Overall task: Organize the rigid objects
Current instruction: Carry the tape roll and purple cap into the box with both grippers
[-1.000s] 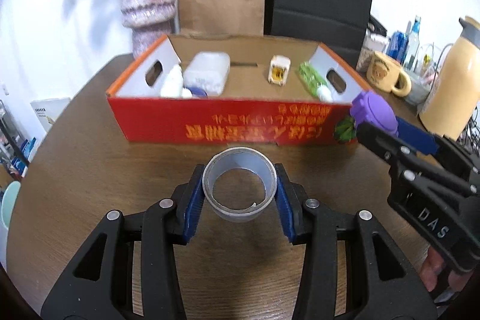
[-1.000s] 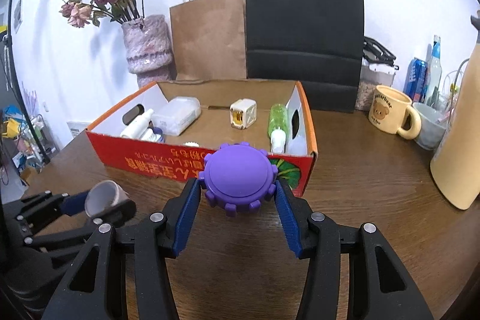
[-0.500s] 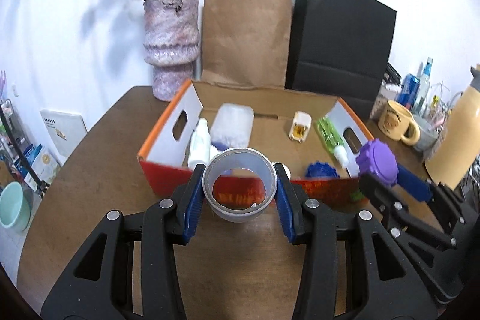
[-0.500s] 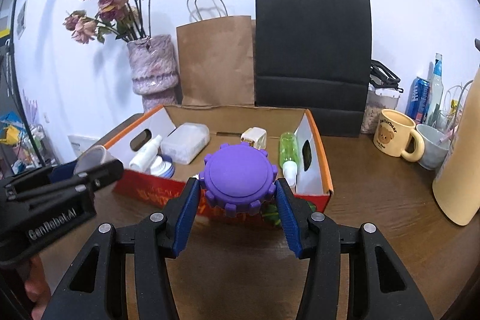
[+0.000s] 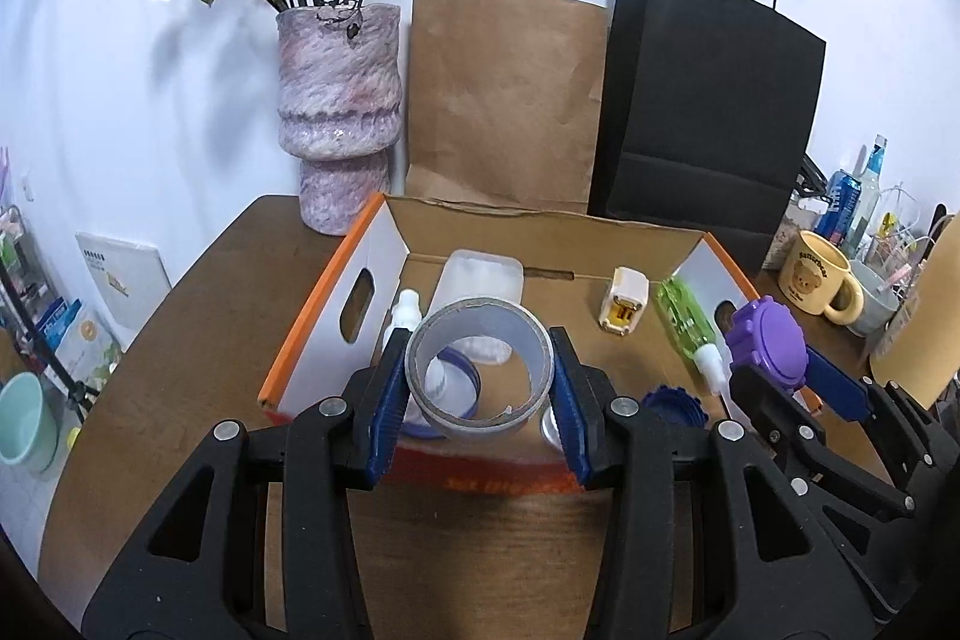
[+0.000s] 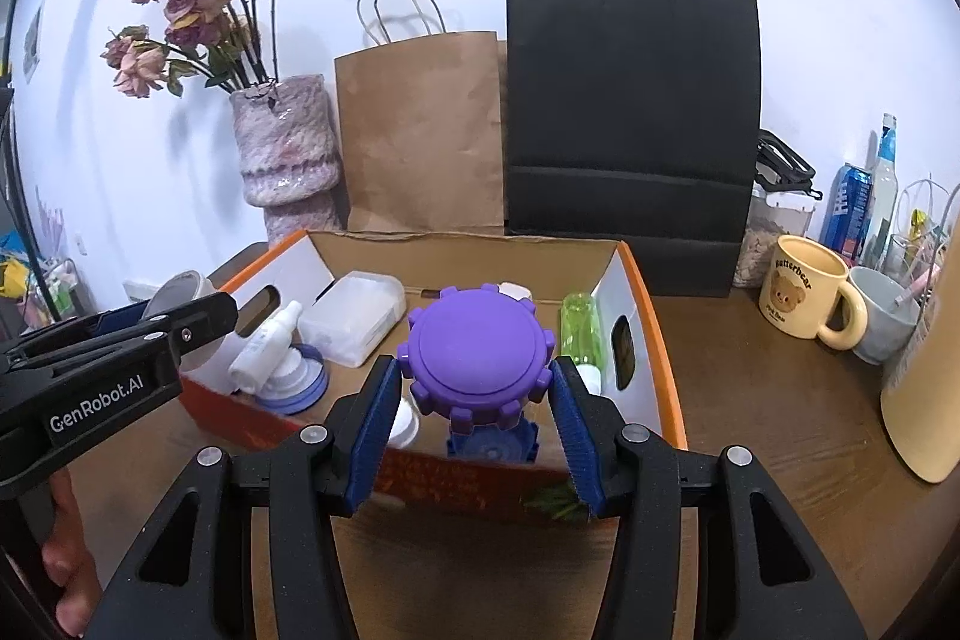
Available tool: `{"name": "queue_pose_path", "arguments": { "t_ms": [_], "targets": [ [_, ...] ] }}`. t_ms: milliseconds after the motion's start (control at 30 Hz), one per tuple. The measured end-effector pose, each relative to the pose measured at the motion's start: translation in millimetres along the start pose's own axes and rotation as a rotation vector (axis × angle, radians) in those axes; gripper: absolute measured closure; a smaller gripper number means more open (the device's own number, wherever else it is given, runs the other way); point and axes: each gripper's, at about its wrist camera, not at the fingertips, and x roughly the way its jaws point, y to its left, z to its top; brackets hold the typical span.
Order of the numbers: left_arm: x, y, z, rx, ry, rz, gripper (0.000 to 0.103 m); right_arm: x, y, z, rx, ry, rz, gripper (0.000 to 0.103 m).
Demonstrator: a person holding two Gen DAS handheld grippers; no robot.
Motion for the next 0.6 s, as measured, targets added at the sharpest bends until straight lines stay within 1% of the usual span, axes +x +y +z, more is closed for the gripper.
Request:
{"name": "queue_pose_path", "arguments": {
  "t_ms": [267, 600],
  "targets": [
    [23.7, 5.8, 11.4, -0.002, 0.005, 0.014, 0.063, 23.1, -0.7, 11.8, -0.019, -0.006, -0.006, 0.047],
    [48.1, 5.8, 21.5, 0.022, 0.008, 0.029, 0.063, 48.2, 1.4, 21.1, -0.046, -0.002, -0.014, 0.047]
  ]
}}
